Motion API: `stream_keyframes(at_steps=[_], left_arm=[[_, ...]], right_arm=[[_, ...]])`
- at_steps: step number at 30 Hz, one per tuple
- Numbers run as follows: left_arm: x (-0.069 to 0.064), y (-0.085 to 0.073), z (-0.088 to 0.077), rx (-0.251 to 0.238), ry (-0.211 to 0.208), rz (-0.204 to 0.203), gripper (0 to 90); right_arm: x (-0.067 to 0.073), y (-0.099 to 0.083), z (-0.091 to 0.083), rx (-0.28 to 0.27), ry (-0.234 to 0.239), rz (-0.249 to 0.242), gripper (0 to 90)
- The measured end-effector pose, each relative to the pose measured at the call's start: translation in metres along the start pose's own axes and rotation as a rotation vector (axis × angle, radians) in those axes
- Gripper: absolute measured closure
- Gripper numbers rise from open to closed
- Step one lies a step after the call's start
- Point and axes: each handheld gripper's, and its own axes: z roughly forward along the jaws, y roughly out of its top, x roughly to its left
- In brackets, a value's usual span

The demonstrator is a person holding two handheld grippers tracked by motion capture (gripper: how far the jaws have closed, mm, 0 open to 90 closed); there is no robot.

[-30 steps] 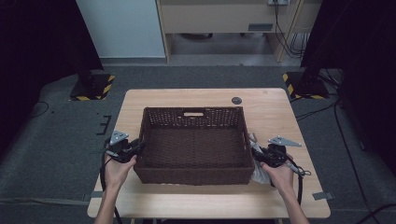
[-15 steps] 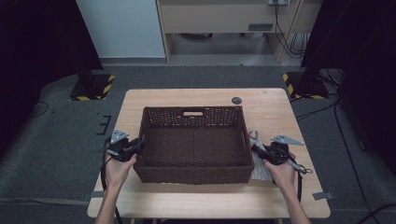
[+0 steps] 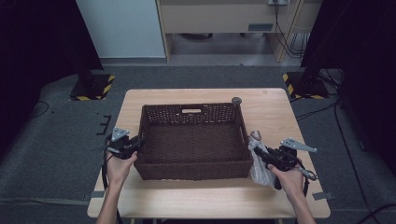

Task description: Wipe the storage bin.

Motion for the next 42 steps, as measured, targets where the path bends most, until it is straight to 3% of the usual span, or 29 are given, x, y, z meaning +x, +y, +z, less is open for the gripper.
stream_keyframes(at_steps=[4,6,9,12,13,15,18,20,23,24,25,28,33,34,37,38,42], left_arm=[[0.001,-0.001,0.0,-0.007,-0.01,-0.002,68.5],[0.002,-0.003,0.0,-0.024,-0.014,-0.009,68.1],[0.001,-0.003,-0.001,-0.025,-0.011,-0.005,67.9],[0.002,-0.004,-0.001,-0.028,-0.014,-0.007,67.6],[0.002,-0.004,-0.001,-0.028,-0.013,-0.006,67.6],[0.002,-0.004,-0.001,-0.029,-0.014,-0.006,67.4],[0.002,-0.004,-0.001,-0.03,-0.018,-0.01,67.1],[0.003,-0.004,-0.001,-0.03,-0.018,-0.01,66.9],[0.003,-0.004,0.0,-0.032,-0.021,-0.014,66.5],[0.003,-0.004,0.0,-0.032,-0.021,-0.014,66.4],[0.003,-0.004,0.0,-0.032,-0.02,-0.014,66.3],[0.003,-0.004,-0.001,-0.032,-0.018,-0.013,66.1],[0.003,-0.004,-0.001,-0.032,-0.019,-0.015,65.7],[0.003,-0.004,-0.001,-0.031,-0.019,-0.014,65.5],[0.003,-0.004,-0.001,-0.03,-0.015,-0.01,65.4],[0.003,-0.004,-0.001,-0.032,-0.015,-0.012,65.0],[0.002,-0.004,-0.001,-0.031,-0.01,-0.007,64.6]], right_arm=[[-0.002,-0.01,0.005,0.065,-0.037,-0.006,72.7],[-0.001,-0.019,0.02,0.137,-0.072,-0.044,72.8],[-0.004,-0.021,0.024,0.143,-0.081,-0.041,72.8],[-0.009,-0.033,0.034,0.196,-0.112,-0.061,72.7],[-0.011,-0.037,0.038,0.238,-0.127,-0.058,72.7],[-0.011,-0.036,0.04,0.244,-0.138,-0.072,72.6],[-0.011,-0.034,0.037,0.24,-0.148,-0.079,72.6],[-0.011,-0.027,0.029,0.198,-0.158,-0.085,72.6],[-0.005,-0.01,0.007,0.08,-0.137,-0.079,72.6],[-0.005,-0.01,0.007,0.08,-0.137,-0.079,72.6],[0.003,0.001,-0.011,0.014,-0.108,-0.083,72.6],[0.012,0.008,-0.028,-0.047,-0.06,-0.065,72.6],[0.021,-0.001,-0.031,-0.01,-0.027,-0.058,72.7],[0.02,-0.014,-0.026,0.024,-0.046,-0.039,72.8],[0.017,-0.019,-0.022,0.028,-0.049,-0.014,72.9],[0.017,-0.027,-0.015,0.078,-0.08,-0.037,73.0],[0.016,-0.037,-0.008,0.119,-0.101,-0.034,73.0]])
